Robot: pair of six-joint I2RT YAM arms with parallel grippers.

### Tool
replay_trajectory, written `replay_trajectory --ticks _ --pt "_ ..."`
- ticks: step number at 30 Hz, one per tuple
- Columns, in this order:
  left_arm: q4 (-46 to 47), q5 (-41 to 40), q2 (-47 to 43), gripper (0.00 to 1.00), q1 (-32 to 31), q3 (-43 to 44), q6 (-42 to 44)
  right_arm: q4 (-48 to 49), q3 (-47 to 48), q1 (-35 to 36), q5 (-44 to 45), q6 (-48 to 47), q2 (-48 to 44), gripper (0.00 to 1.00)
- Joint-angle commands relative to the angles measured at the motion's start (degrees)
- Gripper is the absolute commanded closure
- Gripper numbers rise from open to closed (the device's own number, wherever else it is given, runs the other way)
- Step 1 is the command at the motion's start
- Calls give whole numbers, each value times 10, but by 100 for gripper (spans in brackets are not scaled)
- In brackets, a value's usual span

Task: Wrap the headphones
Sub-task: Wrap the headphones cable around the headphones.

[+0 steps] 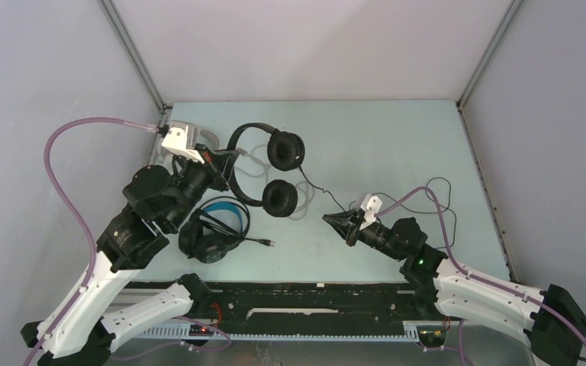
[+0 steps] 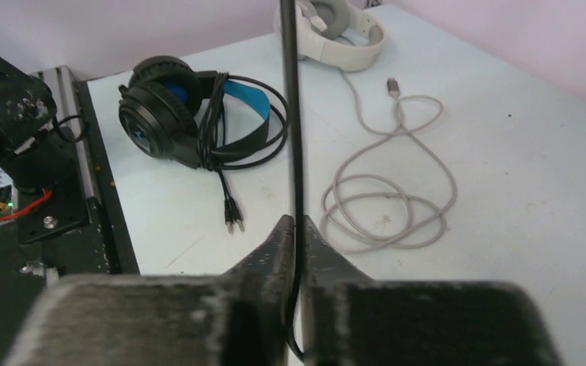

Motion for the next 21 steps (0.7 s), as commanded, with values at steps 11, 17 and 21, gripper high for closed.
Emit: replay_trajectory --ticks 11,17,21 --pt "87 82 -14 100 13 17 -73 105 -8 -11 -42 16 21 100" --pt "131 166 0 100 14 -1 -92 109 26 -12 -68 -5 46 100" --pt "141 249 18 100 13 8 -94 117 48 -15 -82 -17 75 100"
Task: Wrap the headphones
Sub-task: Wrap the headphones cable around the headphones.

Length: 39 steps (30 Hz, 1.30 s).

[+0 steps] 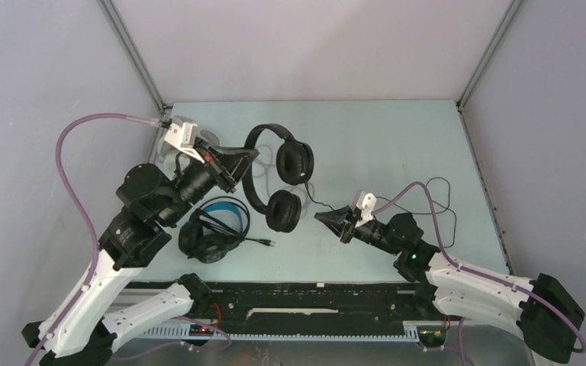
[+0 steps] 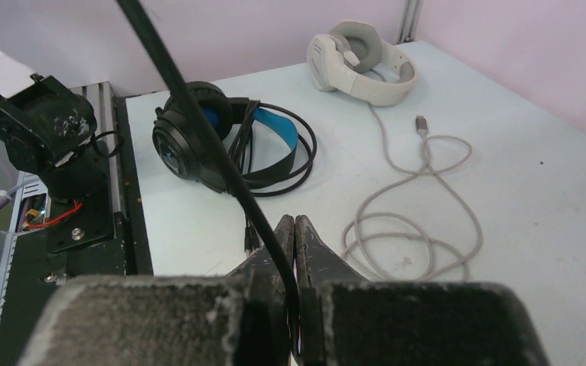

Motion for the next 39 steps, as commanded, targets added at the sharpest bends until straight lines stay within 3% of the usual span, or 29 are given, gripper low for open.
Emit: replay_trajectory --ticks 1,14,24,31,39 --pt "62 118 19 100 3 12 -29 36 48 -6 -22 -20 29 100" --pt "70 413 83 100 3 -13 -16 49 107 -27 -59 -20 86 100" --pt "17 507 102 100 1 -41 83 31 119 -63 -83 -16 81 100" --pt "-118 438 107 100 -16 -22 219 -1 123 -92 -96 -9 63 100" --pt "-213 230 124 100 -33 -6 301 -104 148 -128 -122 -20 20 100"
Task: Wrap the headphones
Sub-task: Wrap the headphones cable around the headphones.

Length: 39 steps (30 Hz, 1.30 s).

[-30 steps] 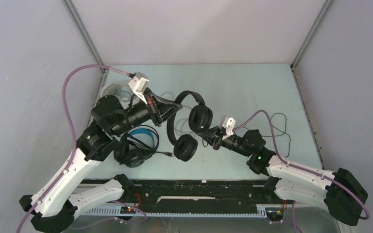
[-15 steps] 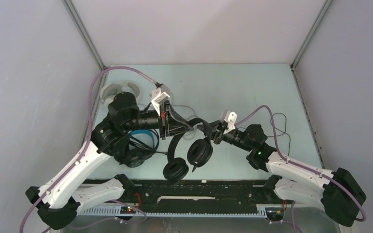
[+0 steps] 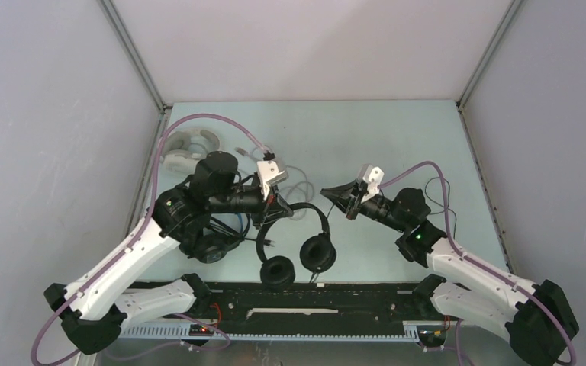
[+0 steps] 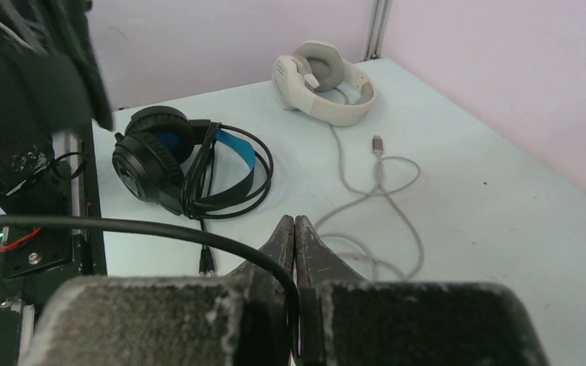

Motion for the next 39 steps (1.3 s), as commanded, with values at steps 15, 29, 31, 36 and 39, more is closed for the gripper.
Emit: replay_trajectory --ticks 15,29,31,36,39 --pt "-58 -402 27 100 -42 24 83 -422 253 -12 -68 15 -6 100" --pt "87 -543 -68 100 11 -7 -96 -314 181 18 -18 113 -61 100" --pt "89 -557 -72 100 12 -4 -87 -328 178 25 3 110 -61 100" --pt "81 -580 -69 100 12 4 -67 -357 178 24 18 115 -69 98" --pt "84 -593 -73 100 12 -1 -53 -366 179 25 2 124 -82 67"
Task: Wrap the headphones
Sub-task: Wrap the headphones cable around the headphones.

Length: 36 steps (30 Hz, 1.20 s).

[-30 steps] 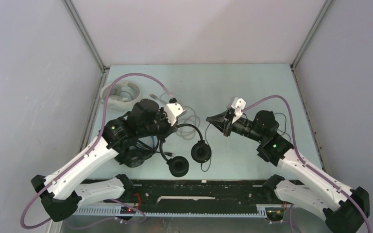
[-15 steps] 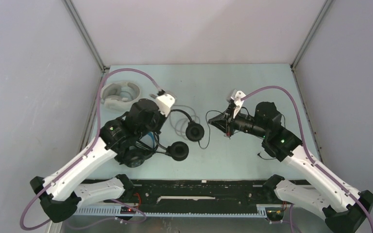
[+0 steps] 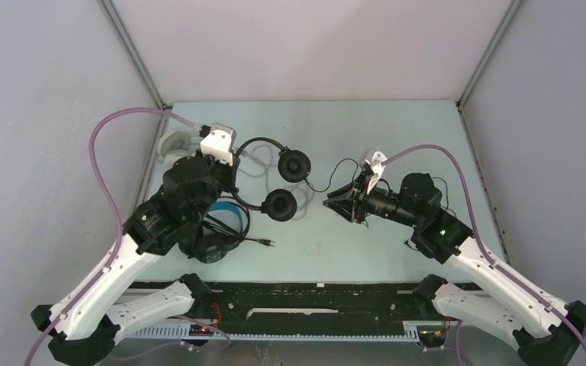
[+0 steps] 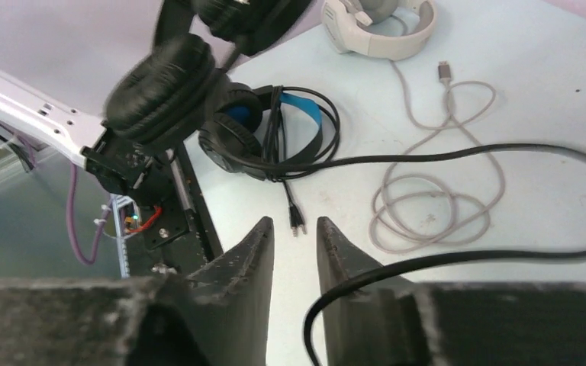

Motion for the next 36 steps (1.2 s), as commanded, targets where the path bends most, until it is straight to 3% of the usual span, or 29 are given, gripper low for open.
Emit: replay_trajectory --ticks 1,4,8,19,27,36 --pt "37 -39 1 100 2 -3 12 -9 6 3 -2 19 -30 58" --pt "30 -54 5 100 2 -2 28 -15 11 2 -3 50 -58 43" --pt "24 -60 11 100 2 2 29 17 13 3 5 97 -84 36" --pt "5 -76 31 100 2 9 48 106 79 8 43 202 -53 28" --pt "3 -66 41 100 2 12 45 31 170 13 101 177 24 24" --pt "-4 -70 55 100 17 10 50 34 200 13 51 209 -28 24"
